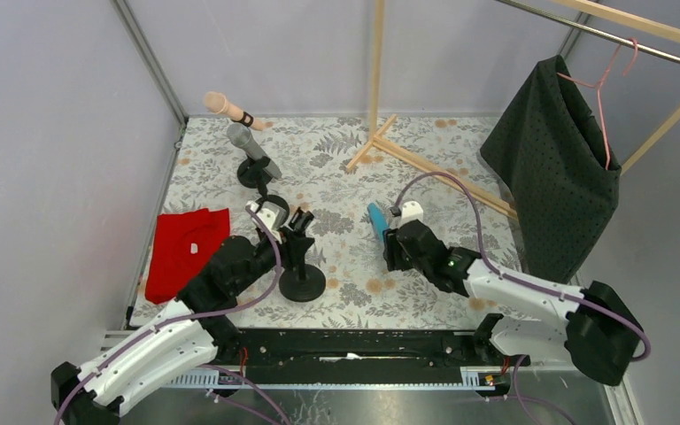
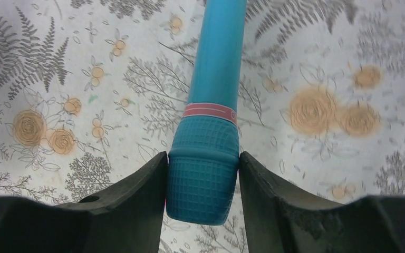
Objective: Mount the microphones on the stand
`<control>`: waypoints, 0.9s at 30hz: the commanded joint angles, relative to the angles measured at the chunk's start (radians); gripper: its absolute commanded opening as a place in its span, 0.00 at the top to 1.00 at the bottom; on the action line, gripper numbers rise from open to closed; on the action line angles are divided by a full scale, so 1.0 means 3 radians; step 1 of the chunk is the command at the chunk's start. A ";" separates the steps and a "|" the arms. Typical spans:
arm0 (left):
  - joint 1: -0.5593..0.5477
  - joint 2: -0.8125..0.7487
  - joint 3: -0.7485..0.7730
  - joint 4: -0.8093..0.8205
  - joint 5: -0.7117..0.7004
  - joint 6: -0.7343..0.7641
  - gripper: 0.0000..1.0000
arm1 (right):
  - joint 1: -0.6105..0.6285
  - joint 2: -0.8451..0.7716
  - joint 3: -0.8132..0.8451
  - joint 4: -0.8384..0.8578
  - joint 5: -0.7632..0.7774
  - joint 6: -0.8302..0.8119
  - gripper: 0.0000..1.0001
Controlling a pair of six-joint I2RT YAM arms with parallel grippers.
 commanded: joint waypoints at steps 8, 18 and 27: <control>-0.1118 0.0937 -0.0273 0.2350 0.0112 0.1156 0.96 | 0.0031 -0.0555 -0.0460 -0.0143 0.0269 0.0743 0.70; -0.1244 0.1886 -0.0574 0.4119 -0.0055 0.1783 0.96 | 0.0025 -0.0621 -0.0498 -0.0276 0.0228 0.0701 0.68; -0.1102 0.2493 -0.0470 0.4862 -0.0488 0.1665 0.97 | 0.0026 -0.0553 -0.0486 -0.0270 0.0143 0.0735 0.66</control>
